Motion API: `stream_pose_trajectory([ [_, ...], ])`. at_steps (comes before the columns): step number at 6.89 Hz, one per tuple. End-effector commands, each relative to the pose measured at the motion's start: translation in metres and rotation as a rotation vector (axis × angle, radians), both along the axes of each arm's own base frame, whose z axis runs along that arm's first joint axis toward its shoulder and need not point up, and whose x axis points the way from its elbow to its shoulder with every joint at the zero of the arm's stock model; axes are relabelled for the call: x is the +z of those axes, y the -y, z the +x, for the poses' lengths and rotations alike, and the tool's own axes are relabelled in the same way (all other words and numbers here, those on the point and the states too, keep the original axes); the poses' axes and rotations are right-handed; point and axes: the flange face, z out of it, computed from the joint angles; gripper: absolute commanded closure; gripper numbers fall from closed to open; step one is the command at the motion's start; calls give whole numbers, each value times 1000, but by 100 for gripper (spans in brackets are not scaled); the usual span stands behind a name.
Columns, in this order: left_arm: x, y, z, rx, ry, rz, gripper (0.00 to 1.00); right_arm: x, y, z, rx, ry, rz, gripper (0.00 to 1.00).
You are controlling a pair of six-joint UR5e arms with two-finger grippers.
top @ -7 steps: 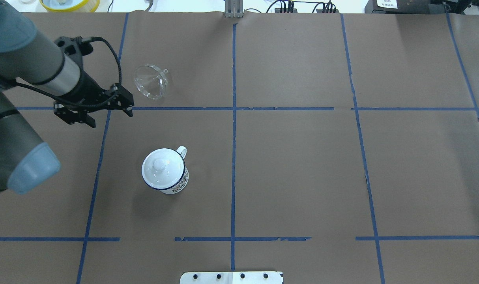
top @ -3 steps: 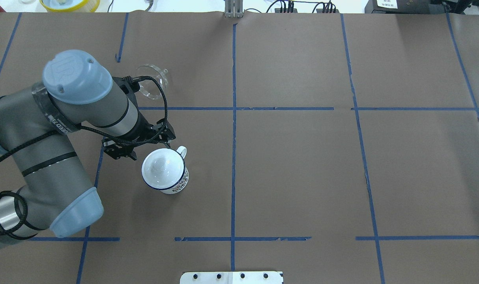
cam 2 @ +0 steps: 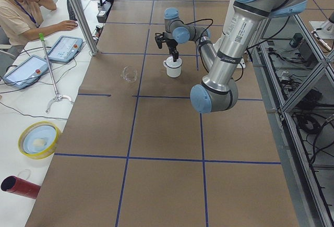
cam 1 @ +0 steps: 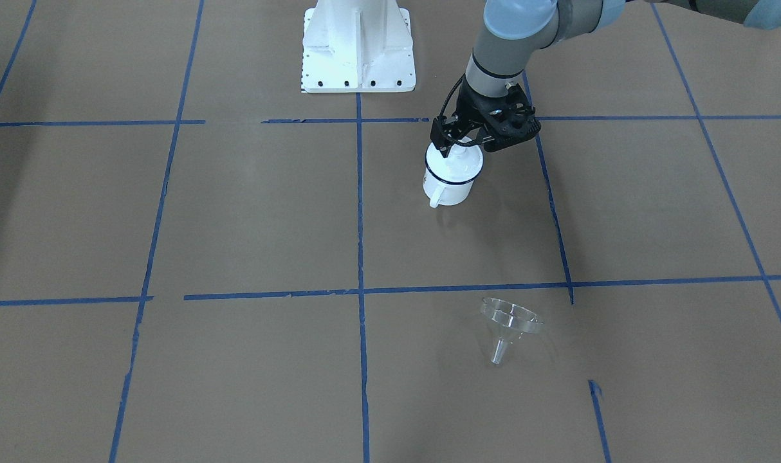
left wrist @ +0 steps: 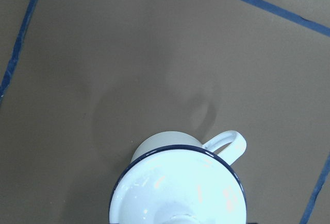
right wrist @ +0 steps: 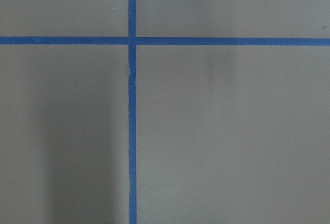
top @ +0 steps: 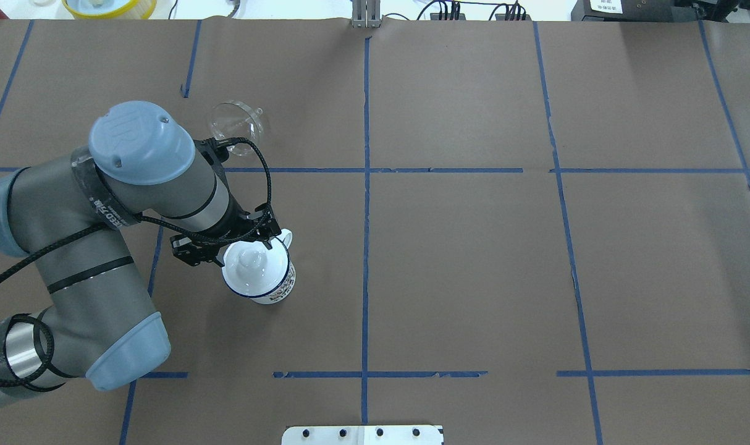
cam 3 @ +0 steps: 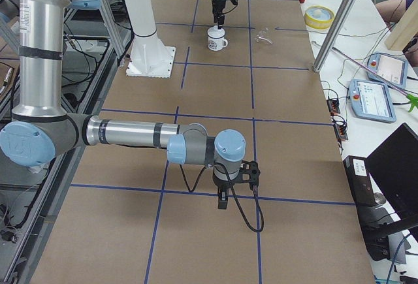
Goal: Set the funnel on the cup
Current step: 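Move the left gripper down over the white lid on the mug, then close the left gripper on the white lid's knob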
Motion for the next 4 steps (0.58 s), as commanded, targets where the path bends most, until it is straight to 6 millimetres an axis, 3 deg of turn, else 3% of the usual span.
stream_pose_trajectory([
  [1,0,-2,2,2,2,1,46,0,0,0,0,0,0,0],
  [3,0,-2,2,3,3,1,77,0,0,0,0,0,0,0],
  [4,-1,-2,2,2,0,2,100,0,0,0,0,0,0,0],
])
